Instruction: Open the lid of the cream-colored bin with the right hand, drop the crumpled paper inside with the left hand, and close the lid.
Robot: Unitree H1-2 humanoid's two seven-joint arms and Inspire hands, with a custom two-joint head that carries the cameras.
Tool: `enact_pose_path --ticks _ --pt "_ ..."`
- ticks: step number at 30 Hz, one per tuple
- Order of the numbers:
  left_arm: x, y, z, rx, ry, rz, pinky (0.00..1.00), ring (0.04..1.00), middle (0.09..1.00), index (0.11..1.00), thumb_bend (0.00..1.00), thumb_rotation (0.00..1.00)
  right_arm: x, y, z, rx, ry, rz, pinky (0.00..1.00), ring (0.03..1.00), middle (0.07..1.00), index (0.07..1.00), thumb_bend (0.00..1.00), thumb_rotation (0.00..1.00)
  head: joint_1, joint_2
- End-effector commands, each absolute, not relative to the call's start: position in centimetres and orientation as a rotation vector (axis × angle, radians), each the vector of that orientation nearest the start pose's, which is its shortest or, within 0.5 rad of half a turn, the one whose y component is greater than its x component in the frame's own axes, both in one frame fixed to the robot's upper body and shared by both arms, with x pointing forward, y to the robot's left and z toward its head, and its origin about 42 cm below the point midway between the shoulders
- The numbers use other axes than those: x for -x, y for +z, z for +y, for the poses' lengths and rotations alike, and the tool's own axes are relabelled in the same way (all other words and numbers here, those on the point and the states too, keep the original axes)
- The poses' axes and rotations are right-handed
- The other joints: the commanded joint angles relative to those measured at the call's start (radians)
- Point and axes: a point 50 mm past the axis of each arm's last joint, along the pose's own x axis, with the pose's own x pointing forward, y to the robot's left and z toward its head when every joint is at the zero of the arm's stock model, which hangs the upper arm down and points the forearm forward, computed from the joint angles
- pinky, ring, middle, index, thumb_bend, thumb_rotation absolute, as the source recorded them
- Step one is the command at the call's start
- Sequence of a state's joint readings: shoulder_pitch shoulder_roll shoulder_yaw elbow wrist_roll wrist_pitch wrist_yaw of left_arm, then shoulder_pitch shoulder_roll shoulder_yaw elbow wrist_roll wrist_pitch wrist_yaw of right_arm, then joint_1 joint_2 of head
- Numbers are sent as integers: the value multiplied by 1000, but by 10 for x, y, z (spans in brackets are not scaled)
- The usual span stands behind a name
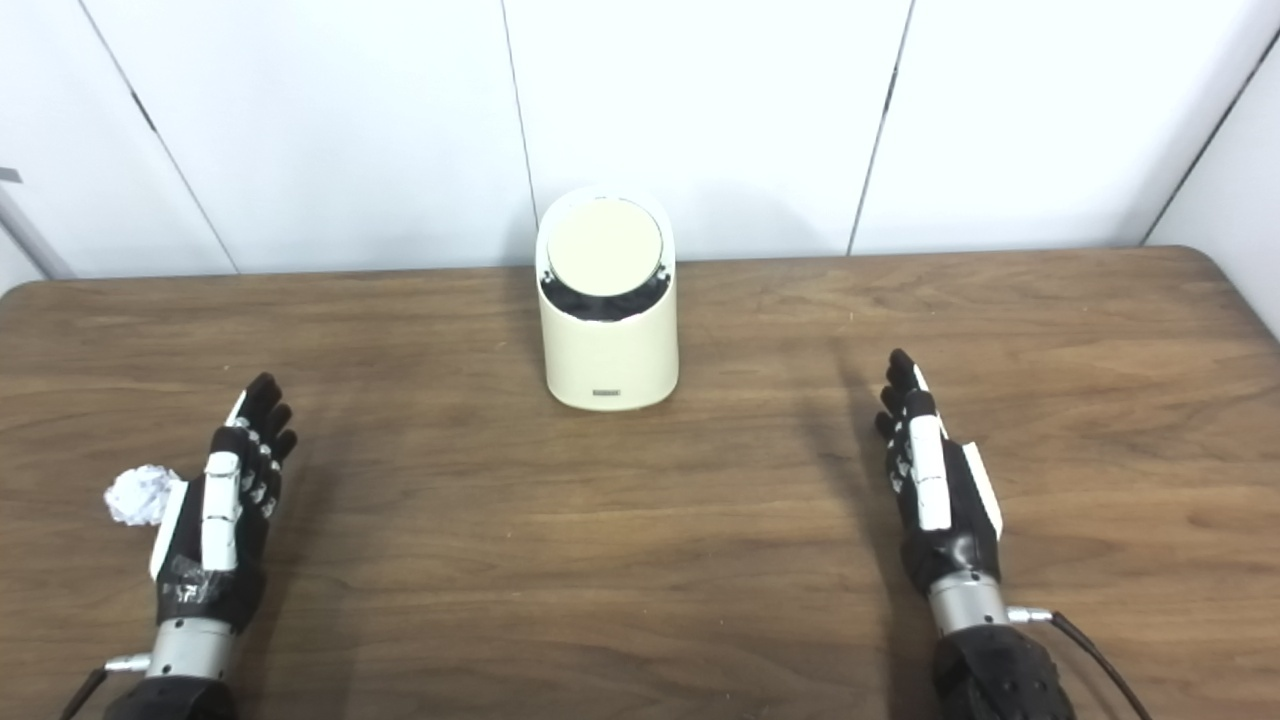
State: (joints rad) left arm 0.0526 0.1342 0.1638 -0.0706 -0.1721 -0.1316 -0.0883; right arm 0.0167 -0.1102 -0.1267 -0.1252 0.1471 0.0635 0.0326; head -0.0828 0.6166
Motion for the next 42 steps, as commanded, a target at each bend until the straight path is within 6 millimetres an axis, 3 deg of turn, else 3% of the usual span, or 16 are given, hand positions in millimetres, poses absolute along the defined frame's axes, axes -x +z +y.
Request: enact_pose_path --ticks 1,11,14,20,24,35,42 --pt "-266 125 295 16 72 -208 1000 1000 1000 989 480 971 -274 130 -281 -20 -85 -75 1000 1000 1000 960 551 1000 0 0" --pt "-265 124 294 15 74 -206 1000 1000 1000 990 481 974 -275 133 -281 -14 -81 -74 1000 1000 1000 967 539 1000 -1 -1" --pt "-266 123 294 16 71 -208 1000 1000 1000 995 471 972 -276 134 -282 6 -83 -72 1000 1000 995 961 540 961 -2 3" --pt "-266 122 294 13 72 -207 1000 1000 1000 995 467 975 -284 146 -280 86 -65 -89 977 981 991 972 596 674 0 -4" --pt "-266 121 294 12 74 -205 1000 1000 1000 989 457 974 -292 155 -277 89 -48 -122 951 979 988 975 621 602 -2 -13" --pt "-263 118 292 7 69 -201 1000 1000 1000 1000 427 994 -328 197 -261 255 -38 -236 936 948 935 915 767 601 -7 -39" --pt "-262 115 291 3 68 -197 1000 1000 1000 1000 410 1000 -348 224 -252 344 -20 -259 927 936 937 927 828 621 -14 -54"
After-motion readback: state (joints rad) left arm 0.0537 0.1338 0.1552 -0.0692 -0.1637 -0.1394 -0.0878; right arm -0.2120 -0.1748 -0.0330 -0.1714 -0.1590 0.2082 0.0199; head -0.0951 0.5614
